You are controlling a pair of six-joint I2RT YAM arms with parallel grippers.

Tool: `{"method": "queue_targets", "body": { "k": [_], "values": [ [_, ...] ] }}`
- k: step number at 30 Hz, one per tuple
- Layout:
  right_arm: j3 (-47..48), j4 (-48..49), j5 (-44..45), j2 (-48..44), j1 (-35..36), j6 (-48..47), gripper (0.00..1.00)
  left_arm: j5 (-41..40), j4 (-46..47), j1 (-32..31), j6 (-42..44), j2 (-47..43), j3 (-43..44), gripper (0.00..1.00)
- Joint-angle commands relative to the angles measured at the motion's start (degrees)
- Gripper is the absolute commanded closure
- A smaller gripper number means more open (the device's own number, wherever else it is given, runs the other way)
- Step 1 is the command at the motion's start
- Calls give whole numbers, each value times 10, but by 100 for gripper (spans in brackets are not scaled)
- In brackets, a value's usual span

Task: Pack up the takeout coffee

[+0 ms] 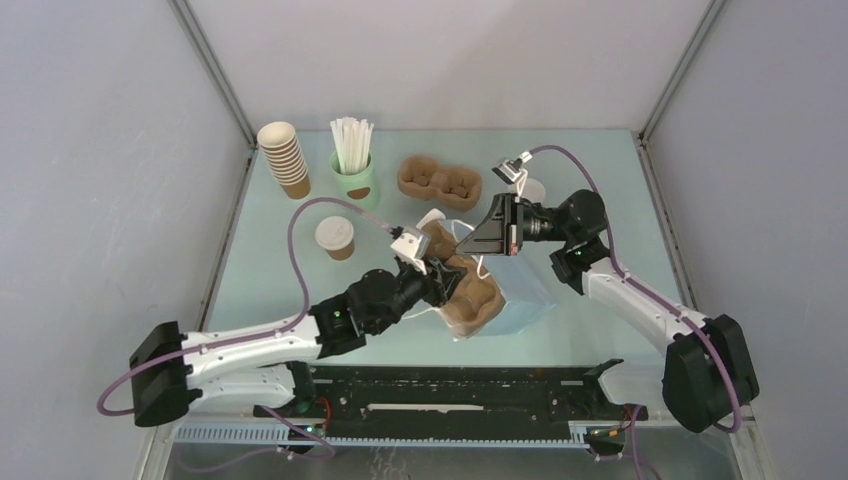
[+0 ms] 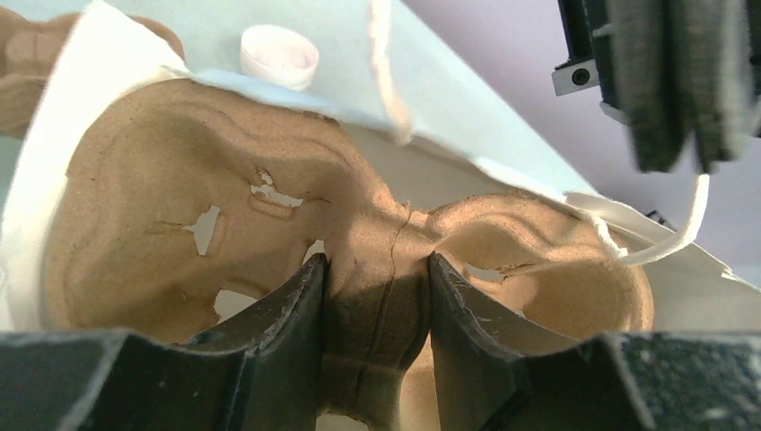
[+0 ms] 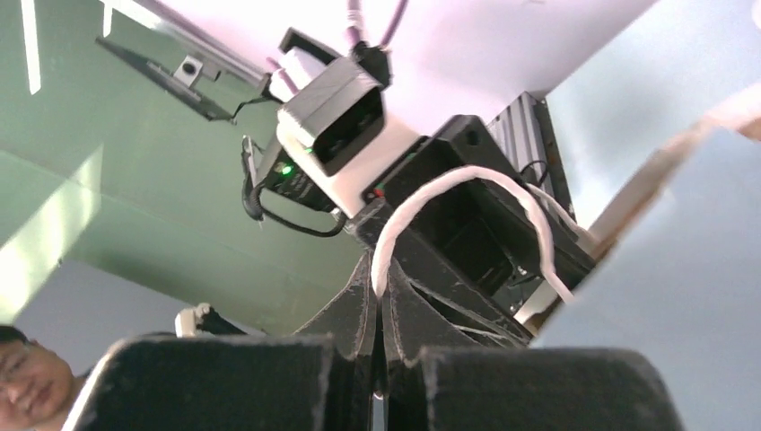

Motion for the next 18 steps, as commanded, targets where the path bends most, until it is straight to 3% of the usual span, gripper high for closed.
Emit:
{"method": "queue_targets", "body": {
  "k": [1, 6, 12, 18],
  "values": [
    [-33, 29, -20, -29, -47, 31, 100, 17, -15, -4, 6, 44, 61, 58],
    [-40, -143, -29, -71, -112, -56, 100, 17, -13, -4, 11, 80, 86, 58],
    [-27, -132, -9, -86, -141, 23, 100, 14, 22, -4, 23, 104, 116, 58],
    [10, -340, 10, -103, -177, -54, 100, 23, 62, -4, 22, 143, 128, 56]
  ]
}}
